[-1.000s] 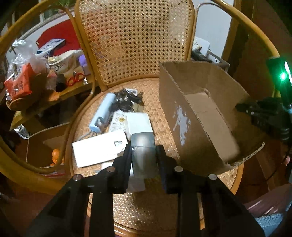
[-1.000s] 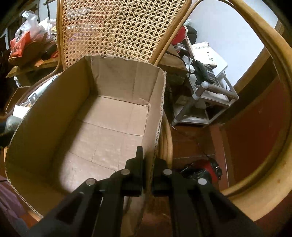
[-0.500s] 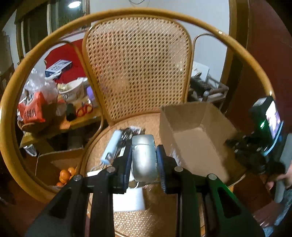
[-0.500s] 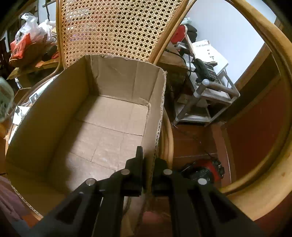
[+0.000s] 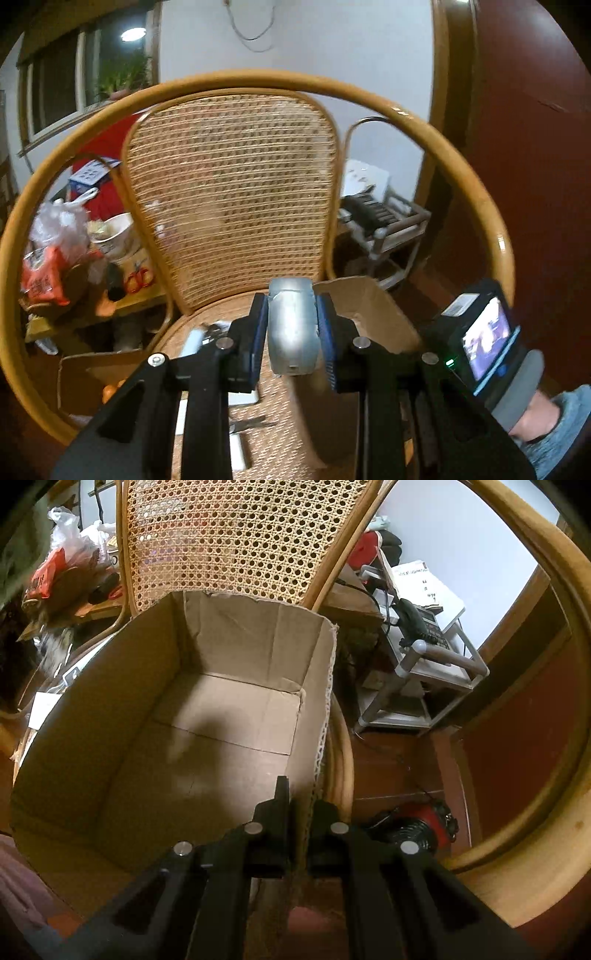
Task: Organize rigid objects
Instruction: 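Carry the piggy bank into the box with the left tool and release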
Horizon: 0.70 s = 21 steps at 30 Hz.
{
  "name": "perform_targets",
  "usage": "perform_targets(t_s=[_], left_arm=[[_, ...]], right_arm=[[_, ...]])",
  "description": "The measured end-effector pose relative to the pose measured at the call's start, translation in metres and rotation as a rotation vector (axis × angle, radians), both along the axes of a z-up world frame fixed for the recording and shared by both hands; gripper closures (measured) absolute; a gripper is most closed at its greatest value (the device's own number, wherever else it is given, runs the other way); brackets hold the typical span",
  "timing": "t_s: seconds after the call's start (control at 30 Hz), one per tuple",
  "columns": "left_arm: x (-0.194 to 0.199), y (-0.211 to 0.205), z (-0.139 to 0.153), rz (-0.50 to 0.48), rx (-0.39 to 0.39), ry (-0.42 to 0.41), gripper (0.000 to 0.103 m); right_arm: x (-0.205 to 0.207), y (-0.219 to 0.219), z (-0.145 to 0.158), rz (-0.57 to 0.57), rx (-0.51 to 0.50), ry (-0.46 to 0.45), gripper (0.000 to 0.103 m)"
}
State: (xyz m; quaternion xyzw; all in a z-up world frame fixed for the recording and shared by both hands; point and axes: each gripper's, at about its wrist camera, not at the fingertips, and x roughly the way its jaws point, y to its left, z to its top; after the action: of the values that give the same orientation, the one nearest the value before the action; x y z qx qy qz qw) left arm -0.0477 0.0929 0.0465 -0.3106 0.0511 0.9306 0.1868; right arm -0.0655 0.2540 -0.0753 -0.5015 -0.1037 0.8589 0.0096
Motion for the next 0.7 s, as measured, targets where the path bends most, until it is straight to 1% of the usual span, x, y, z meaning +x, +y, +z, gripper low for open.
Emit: perform_targets(t_s=[0.1,0.2,0.23,0.3,0.33,0.37,0.47,0.53,0.7], left_arm=[[-0.009,0.011,-0.012,-0.03,0.006,-0.048,0.078],[-0.015,0.018,-0.029,-0.049,0.009,-0.086,0.078],[-0.018,0.02,-0.038,-0.06,0.005,-0.11,0.078],[-0.025,0.025,-0.055,-0.042,-0.044,-0.155,0.078],[-0.026,0.026,-0.06,-0.042,-0.058,-0.165,0.078],[-0.029,0.028,-0.069,-0.048,-0.07,-0.182,0.078],[-0.034,0.036,-0.082,-0.093,-0.077,-0.228,0.078],[-0.035,0.041,-0.088,-0.103,-0.092,-0.241,0.078],[-0.033,0.05,-0.102,-0.125,-0.16,-0.273,0.078]], right_arm=[[0.0,0.002,0.001,-0.008,-0.015,0.002,0.095],[0.0,0.002,0.0,-0.006,-0.013,0.004,0.095],[0.0,0.003,0.0,-0.005,-0.011,0.005,0.095],[0.001,0.002,0.0,-0.007,-0.013,0.005,0.095],[0.0,0.002,-0.001,-0.011,-0.015,0.006,0.095],[0.0,0.002,-0.001,-0.013,-0.015,0.006,0.095],[0.002,0.0,-0.001,-0.016,-0.01,0.01,0.095],[0.003,0.0,-0.001,-0.017,-0.01,0.013,0.095],[0.006,0.002,-0.001,-0.029,-0.028,0.018,0.095]])
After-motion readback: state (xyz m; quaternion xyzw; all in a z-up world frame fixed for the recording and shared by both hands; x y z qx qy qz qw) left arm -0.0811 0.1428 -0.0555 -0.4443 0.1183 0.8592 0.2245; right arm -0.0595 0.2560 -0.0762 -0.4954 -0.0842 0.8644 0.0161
